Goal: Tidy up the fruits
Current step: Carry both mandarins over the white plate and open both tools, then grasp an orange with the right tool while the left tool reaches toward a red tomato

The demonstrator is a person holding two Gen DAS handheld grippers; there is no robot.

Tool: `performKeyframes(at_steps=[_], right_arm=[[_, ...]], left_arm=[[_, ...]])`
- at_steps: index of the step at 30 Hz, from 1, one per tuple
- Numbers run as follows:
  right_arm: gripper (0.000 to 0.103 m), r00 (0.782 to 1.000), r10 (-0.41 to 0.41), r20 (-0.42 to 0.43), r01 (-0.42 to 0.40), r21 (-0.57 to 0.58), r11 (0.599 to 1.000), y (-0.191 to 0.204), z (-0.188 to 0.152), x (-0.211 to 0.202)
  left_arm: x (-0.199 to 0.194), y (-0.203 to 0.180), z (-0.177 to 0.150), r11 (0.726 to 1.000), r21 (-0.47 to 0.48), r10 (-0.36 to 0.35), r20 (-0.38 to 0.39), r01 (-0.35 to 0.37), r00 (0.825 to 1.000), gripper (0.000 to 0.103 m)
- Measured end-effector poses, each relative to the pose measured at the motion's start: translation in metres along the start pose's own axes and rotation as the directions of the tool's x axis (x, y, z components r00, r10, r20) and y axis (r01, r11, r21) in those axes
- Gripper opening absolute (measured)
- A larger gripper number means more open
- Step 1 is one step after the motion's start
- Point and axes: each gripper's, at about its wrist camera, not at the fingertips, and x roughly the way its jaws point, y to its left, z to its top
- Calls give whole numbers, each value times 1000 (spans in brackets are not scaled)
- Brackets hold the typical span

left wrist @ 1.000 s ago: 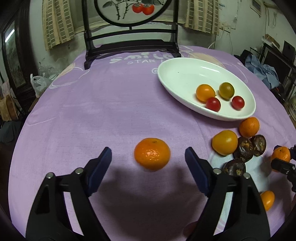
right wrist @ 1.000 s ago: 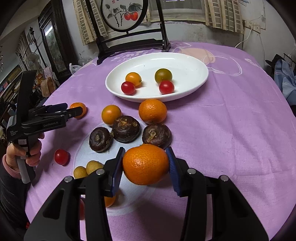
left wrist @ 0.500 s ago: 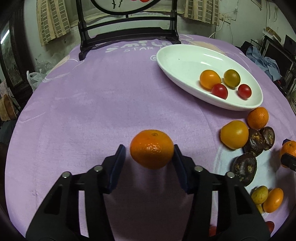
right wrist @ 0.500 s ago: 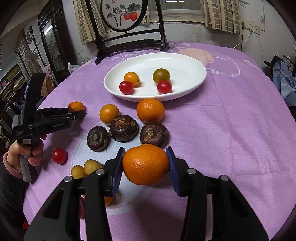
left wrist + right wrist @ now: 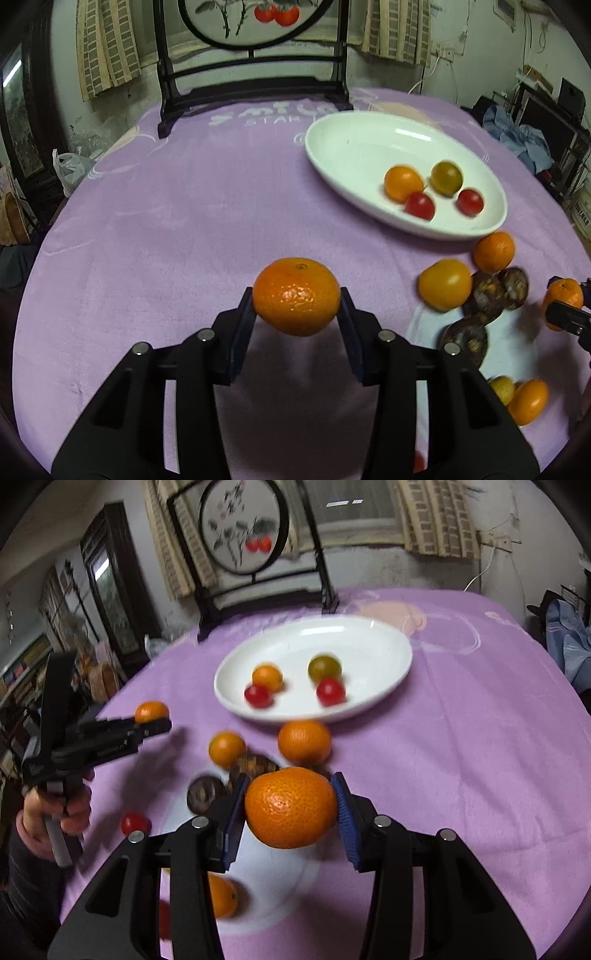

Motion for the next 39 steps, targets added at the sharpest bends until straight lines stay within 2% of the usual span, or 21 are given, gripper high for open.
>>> performKeyframes(at_steps=[3, 6, 8, 13, 19, 20, 21, 22, 24, 26, 28, 32, 39], right_arm=[[45, 995, -22, 96, 16, 56, 998, -11, 20, 2], [45, 990, -63, 129, 49, 108, 993, -22, 40, 14], [45, 990, -61, 124, 44, 134, 990, -29, 54, 28], [45, 992, -84, 97, 73, 114, 991, -33, 72, 58], [46, 995, -86, 41, 82, 92, 992, -32, 79, 87], [52, 996, -83, 21, 81, 93, 992, -32, 78, 89], [55, 997, -78, 16, 76, 97, 992, -32, 78, 89], [56, 997, -76, 20, 74, 101, 992, -31, 78, 86], [57, 996, -81, 48, 77, 92, 993, -28, 76, 75], [58, 995, -86, 58, 81, 82, 993, -24, 74, 65], [58, 994, -79, 73, 74, 72, 995, -18, 69, 51], [59, 993, -59, 98, 56, 28, 998, -1, 52, 27], [59, 999, 45, -12, -46, -59, 997, 26, 6, 9]], left_arm=[[-11, -5, 16, 998, -39, -54, 61, 56, 997, 45], [-7, -21, 39, 996, -41, -80, 91, 84, 993, 45], [1, -30, 49, 995, -38, -88, 92, 92, 992, 45], [34, -44, 76, 995, -49, -86, 59, 89, 995, 45], [58, -42, 82, 997, -50, -55, 13, 56, 998, 45], [59, -42, 81, 997, -48, -55, 9, 55, 998, 46], [58, -41, 81, 997, -53, -57, 13, 58, 998, 56], [55, -40, 80, 997, -58, -50, 24, 52, 998, 70], [44, -40, 79, 998, -52, -17, 58, 20, 998, 77], [35, -40, 77, 999, -44, -16, 69, 19, 997, 80], [22, -38, 73, 998, -53, -16, 79, 20, 997, 88], [-1, -33, 67, 999, -44, -18, 88, 22, 996, 96], [-27, -6, 37, 996, -87, -5, 72, 11, 997, 98]])
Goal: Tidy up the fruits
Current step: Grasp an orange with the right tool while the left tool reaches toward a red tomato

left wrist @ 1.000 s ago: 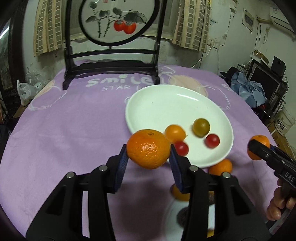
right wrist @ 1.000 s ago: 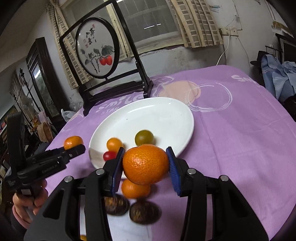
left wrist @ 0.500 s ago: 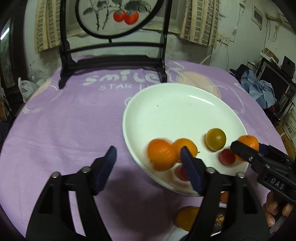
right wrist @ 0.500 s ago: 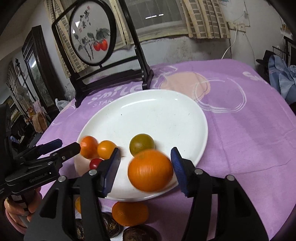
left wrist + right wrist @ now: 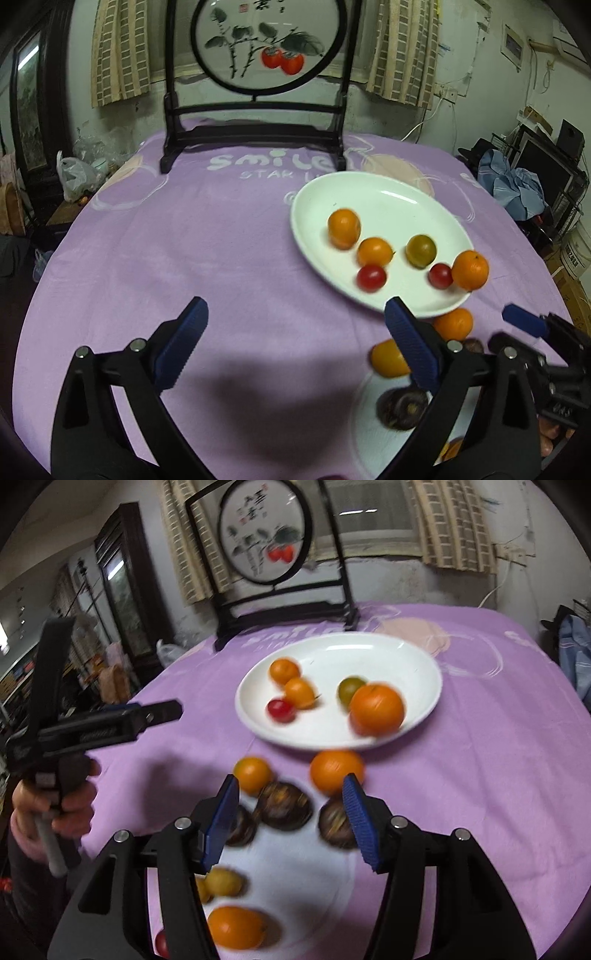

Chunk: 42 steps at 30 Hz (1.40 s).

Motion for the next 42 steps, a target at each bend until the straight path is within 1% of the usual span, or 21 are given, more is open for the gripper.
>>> performKeyframes(at_steps=[2, 5, 7, 10, 12, 14, 19, 27, 29, 36, 38, 40, 42], right_arm=[[59, 1000, 21, -17, -21, -12, 1000, 5, -8, -4], [59, 996, 65, -63, -66, -15, 998, 9, -20, -7], [59, 992, 86, -95, -88, -19, 996, 10, -29, -8], [59, 987, 90, -137, -95, -31, 995, 14, -39, -7], [59, 979, 111, -170, -118, -36, 992, 17, -44, -4], [59, 976, 116, -184, -126, -45, 991, 20, -46, -2], [59, 973, 118, -200, -133, -65, 989, 24, -47, -1], [57, 967, 111, -229, -132, -75, 988, 26, -54, 1], [54, 966, 109, -236, -130, -78, 988, 26, -55, 2], [46, 961, 100, -257, -124, -76, 989, 26, -58, 7], [42, 959, 119, -258, -140, -65, 988, 25, -58, 6], [41, 958, 131, -256, -147, -44, 988, 22, -58, 6], [41, 957, 148, -248, -153, -1, 988, 14, -56, 6]], left_arm=[[-2, 7, -10, 1000, -7, 14, -6, -15, 1000, 98], [-4, 13, -22, 998, 2, 69, -21, -69, 997, 98], [-6, 17, -25, 997, 6, 82, -22, -82, 996, 98], [-8, 22, -29, 997, -8, 76, -30, -76, 997, 98], [-9, 24, -30, 998, -15, 66, -34, -66, 997, 98], [-9, 23, -30, 997, -9, 71, -32, -71, 997, 98], [-7, 18, -33, 996, 14, 84, -39, -84, 996, 98], [-5, 18, -33, 995, 26, 96, -43, -94, 995, 98], [-4, 18, -33, 995, 24, 97, -45, -96, 994, 98], [-2, 20, -33, 994, 26, 107, -52, -105, 993, 98], [-2, 20, -33, 994, 26, 107, -52, -106, 993, 98], [-2, 20, -33, 994, 26, 109, -52, -108, 993, 98], [-3, 22, -33, 993, 31, 112, -52, -110, 992, 98]])
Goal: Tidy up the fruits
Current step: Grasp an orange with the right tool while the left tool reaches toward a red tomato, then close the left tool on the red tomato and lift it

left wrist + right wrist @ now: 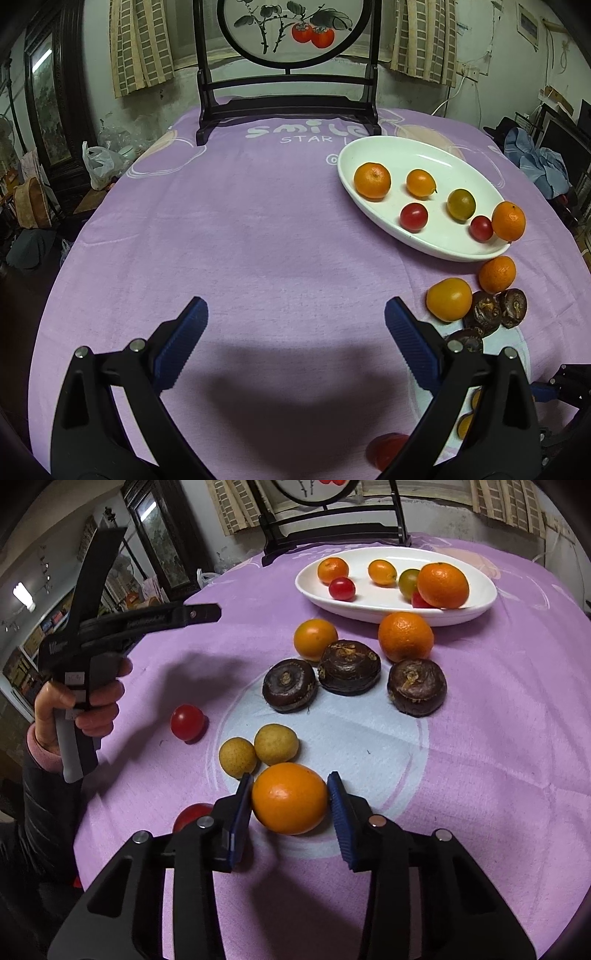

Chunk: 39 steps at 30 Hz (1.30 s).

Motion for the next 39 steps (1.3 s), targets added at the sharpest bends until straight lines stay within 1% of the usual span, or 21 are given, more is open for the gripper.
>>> performKeyframes(at_steps=[3, 5, 6, 7, 8, 11, 12, 14, 15, 18, 19, 21, 24, 26, 29, 32, 34, 35, 36, 38, 39], right_arm=[[41, 1000, 5, 25, -7, 75, 997, -14, 3, -5], [41, 999, -6, 35, 2, 109, 994, -20, 4, -8], [41, 999, -12, 33, 8, 121, 993, -23, 4, -7], [41, 999, -14, 31, 9, 127, 992, -24, 4, -7], [41, 1000, -12, 28, 8, 133, 991, -25, 4, -7], [41, 1000, -14, 25, 11, 134, 991, -25, 3, -7], [41, 1000, -16, 24, 13, 132, 991, -24, 3, -7], [41, 1000, -16, 24, 13, 132, 991, -24, 3, -7], [41, 1000, -16, 24, 13, 132, 991, -24, 3, -7], [41, 1000, -18, 23, 15, 130, 991, -23, 3, -7], [41, 1000, -18, 23, 15, 130, 991, -24, 3, -7], [41, 1000, -18, 23, 15, 131, 991, -24, 4, -7], [41, 1000, -14, 23, 11, 135, 991, -24, 4, -7], [41, 1000, -16, 23, 12, 133, 991, -25, 4, -6], [41, 1000, -15, 22, 12, 134, 991, -25, 4, -7], [41, 1000, -16, 22, 13, 133, 991, -25, 4, -7], [41, 1000, -16, 22, 13, 134, 991, -25, 4, -7], [41, 1000, -15, 22, 12, 134, 991, -25, 4, -7], [41, 1000, -15, 22, 12, 135, 991, -25, 4, -7], [41, 1000, -16, 22, 12, 134, 991, -25, 4, -7], [41, 1000, -16, 21, 13, 133, 991, -25, 4, -7]], left_arm=[[-3, 1, -2, 999, 35, -22, 2, 22, 1000, 98], [-8, 0, -5, 994, 72, -78, 0, 78, 997, 98], [-11, -1, -8, 985, 98, -140, -8, 140, 990, 98], [-14, -2, -11, 976, 120, -178, -17, 179, 984, 98], [-16, -4, -14, 967, 145, -210, -21, 211, 977, 98], [-26, -16, -28, 923, 254, -288, -39, 288, 957, 97], [-29, -19, -34, 902, 289, -320, -47, 320, 946, 97], [-33, -26, -45, 869, 338, -360, -66, 361, 930, 92], [-34, -28, -49, 859, 352, -369, -76, 371, 926, 89], [-33, -36, -61, 834, 387, -382, -111, 394, 918, 79], [-32, -38, -64, 829, 394, -381, -123, 398, 916, 76], [-29, -43, -71, 823, 409, -371, -140, 395, 918, 74], [-27, -46, -75, 814, 425, -364, -160, 397, 918, 67], [-26, -46, -76, 811, 428, -364, -166, 399, 917, 64], [-23, -44, -78, 816, 422, -353, -178, 395, 919, 61], [-19, -44, -79, 818, 421, -341, -195, 393, 919, 53], [-18, -45, -81, 815, 423, -340, -204, 396, 918, 45], [-17, -45, -81, 813, 425, -339, -209, 398, 917, 43], [-16, -46, -82, 811, 427, -337, -216, 399, 916, 39], [-16, -46, -83, 809, 427, -339, -220, 403, 915, 36], [-16, -46, -83, 808, 427, -342, -220, 405, 914, 32]])
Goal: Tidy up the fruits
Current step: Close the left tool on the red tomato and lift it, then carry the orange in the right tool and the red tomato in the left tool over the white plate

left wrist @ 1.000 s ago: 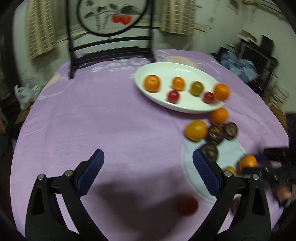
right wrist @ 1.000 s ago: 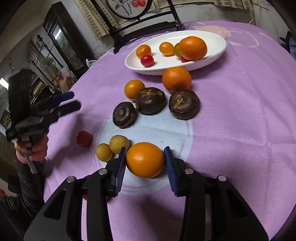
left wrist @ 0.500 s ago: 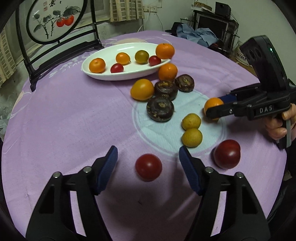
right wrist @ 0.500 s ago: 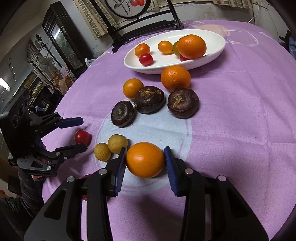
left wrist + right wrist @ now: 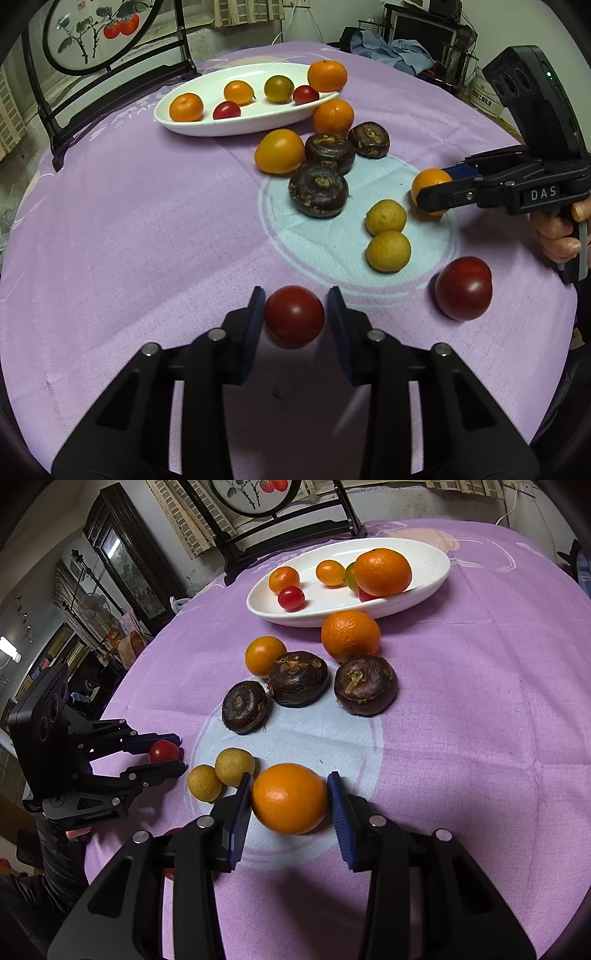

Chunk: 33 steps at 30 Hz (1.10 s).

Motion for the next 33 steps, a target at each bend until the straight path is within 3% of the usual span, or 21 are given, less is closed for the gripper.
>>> performKeyframes(at_steps=[7, 10, 13, 18, 20, 24, 28, 30, 33], right_arm=[[41, 1000, -11, 28, 11, 0, 1000, 0, 2, -4], [41, 992, -29, 123, 29, -4, 1000, 2, 10, -16], [41, 971, -57, 233, 60, -6, 998, 3, 32, -22], [41, 930, -109, 352, 107, 27, 994, 0, 86, -9], [41, 923, -122, 365, 122, 23, 992, 1, 101, 0], [41, 916, -140, 376, 146, 13, 989, 0, 128, 21], [40, 929, -111, 354, 112, 17, 994, -7, 141, 31], [40, 932, -97, 350, 95, 22, 995, -9, 142, 27], [40, 962, -39, 269, 44, -15, 999, -4, 130, 20]], left_arm=[[-2, 8, 2, 999, -44, -3, 8, 3, 1000, 30], [-8, 15, 5, 997, -81, 0, 37, 3, 999, 30], [-15, 26, 15, 990, -144, 15, 93, -2, 996, 30], [-17, 44, 60, 958, -284, 105, 172, -53, 980, 30], [-11, 51, 83, 937, -340, 150, 193, -77, 970, 30], [10, 63, 120, 912, -401, 174, 199, -82, 964, 30], [31, 72, 148, 898, -428, 199, 197, -99, 960, 30], [44, 79, 153, 889, -450, 179, 183, -80, 967, 30], [51, 88, 154, 882, -468, 152, 172, -55, 973, 30]])
